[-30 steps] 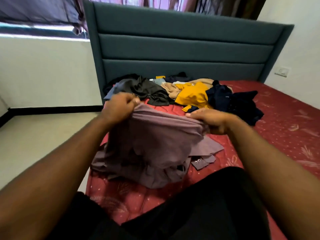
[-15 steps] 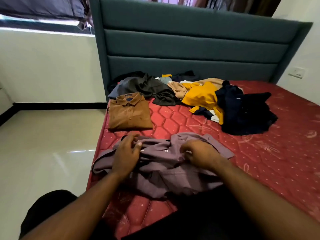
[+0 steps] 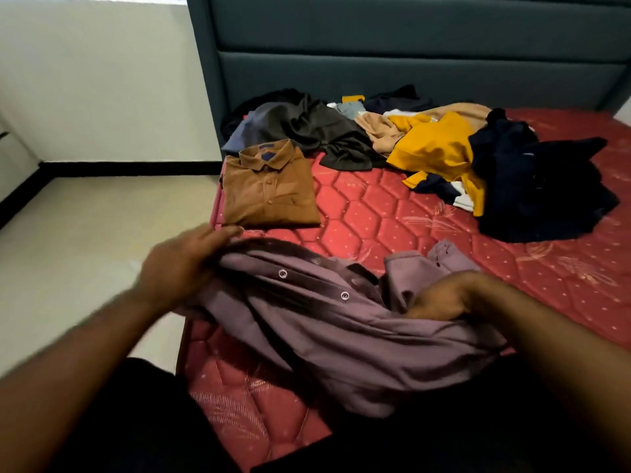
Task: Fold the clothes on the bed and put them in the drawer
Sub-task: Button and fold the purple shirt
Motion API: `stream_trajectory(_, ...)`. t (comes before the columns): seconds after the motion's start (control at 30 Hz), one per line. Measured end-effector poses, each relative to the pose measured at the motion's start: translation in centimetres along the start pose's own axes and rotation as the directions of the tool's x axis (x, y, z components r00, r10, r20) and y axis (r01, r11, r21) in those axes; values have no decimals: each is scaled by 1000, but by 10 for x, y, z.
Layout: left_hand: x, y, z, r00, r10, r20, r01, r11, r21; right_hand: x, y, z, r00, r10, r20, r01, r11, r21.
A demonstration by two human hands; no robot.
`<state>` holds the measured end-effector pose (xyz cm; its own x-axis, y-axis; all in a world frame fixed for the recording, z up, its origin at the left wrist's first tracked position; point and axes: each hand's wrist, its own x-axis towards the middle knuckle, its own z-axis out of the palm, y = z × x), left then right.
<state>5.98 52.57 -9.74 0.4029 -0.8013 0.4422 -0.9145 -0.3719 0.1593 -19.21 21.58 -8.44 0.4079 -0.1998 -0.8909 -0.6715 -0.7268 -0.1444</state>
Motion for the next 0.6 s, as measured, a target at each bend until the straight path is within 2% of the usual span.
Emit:
stream_trajectory(0.03,4,-11,-11,997,-11,71,10,1000,27,-4,0,-1,996,-38,-75,37,999,-7)
stream_trajectory(0.07,5,-20,-19,978,-36,204,26,998,55,-3,0,-2,986,-49,-161,43,998,-44)
stream_trajectory(0.1,0,-25,-19,906,-112,408,85,993,82,-3,-6,0,976,-9,-217,-13,995,-99)
stream_trajectory(0.13,-10,-23,-15,761,-213,613,174,977,123,0,-10,5,965,38,-260,-78,986,-146)
stream_trajectory(0.17,-20,-15,-9,558,-352,751,252,935,251,5,-11,12,949,73,-308,-132,975,-177)
stream_trajectory(0.2,-29,-5,-4,405,-451,795,212,893,398,13,-11,19,928,85,-362,-161,970,-183)
stream_trajectory(0.23,-31,6,1,398,-478,783,123,874,470,13,-13,24,888,46,-458,-143,974,-178)
stream_trajectory(0.27,-30,18,4,462,-466,755,52,864,501,13,-17,27,804,-22,-595,-114,975,-191)
stream_trajectory(0.3,-23,30,4,556,-436,708,49,867,495,16,-19,29,666,-119,-737,-73,972,-223)
stream_trajectory(0.33,-14,39,9,648,-404,645,97,884,456,21,-22,29,521,-218,-825,-13,965,-263)
stream_trajectory(0.37,-8,47,14,714,-384,586,168,906,388,30,-24,30,444,-287,-849,55,954,-294)
stream_trajectory(0.4,0,54,21,769,-361,527,221,924,311,39,-24,31,434,-319,-842,98,946,-308)
stream_trajectory(0.5,2,63,46,851,-338,402,320,941,115,59,-11,19,594,-187,-782,80,981,-174)
stream_trajectory(0.53,-2,59,52,853,-375,363,373,924,79,64,-5,10,636,-171,-752,115,985,-126)
stream_trajectory(0.6,-17,44,62,829,-476,293,491,871,26,68,0,-7,679,-230,-698,208,971,-118)
